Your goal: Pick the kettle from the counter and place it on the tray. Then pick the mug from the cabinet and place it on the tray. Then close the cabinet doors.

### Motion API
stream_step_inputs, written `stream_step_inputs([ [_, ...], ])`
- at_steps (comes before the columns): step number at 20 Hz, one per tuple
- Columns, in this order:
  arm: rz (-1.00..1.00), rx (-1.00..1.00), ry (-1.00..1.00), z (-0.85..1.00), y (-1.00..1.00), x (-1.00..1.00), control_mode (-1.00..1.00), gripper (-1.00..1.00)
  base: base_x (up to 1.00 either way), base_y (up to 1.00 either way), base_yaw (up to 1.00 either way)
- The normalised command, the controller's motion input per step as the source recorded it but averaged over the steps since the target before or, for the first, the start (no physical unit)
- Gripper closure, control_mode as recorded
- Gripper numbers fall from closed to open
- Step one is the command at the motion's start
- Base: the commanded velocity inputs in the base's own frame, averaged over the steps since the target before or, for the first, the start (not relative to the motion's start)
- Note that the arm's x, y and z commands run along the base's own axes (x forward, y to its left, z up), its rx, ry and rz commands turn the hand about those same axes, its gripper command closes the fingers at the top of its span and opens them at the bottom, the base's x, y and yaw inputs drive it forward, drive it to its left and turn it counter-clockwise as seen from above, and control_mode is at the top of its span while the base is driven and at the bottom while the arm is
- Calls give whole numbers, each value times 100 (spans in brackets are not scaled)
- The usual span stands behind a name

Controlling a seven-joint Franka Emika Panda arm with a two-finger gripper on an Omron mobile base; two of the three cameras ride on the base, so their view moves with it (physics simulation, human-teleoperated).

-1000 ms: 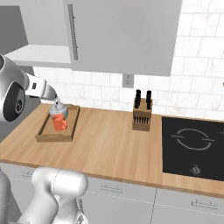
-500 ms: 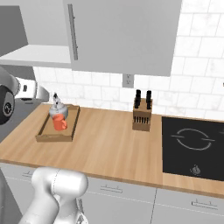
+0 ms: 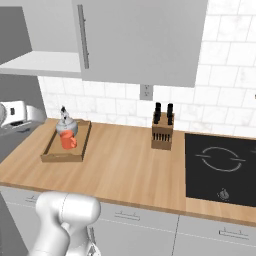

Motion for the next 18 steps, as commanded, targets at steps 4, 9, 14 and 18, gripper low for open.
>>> stream_step_inputs([
  [4, 18, -17, -18, -42, 16, -26, -100, 100, 0, 0, 0],
  [9, 23, -22, -15, -23, 18, -30, -100, 100, 0, 0, 0],
  [14, 16, -25, -17, -3, 20, -49, -100, 100, 0, 0, 0],
  [18, 8, -30, -15, -22, 19, -41, -100, 100, 0, 0, 0],
])
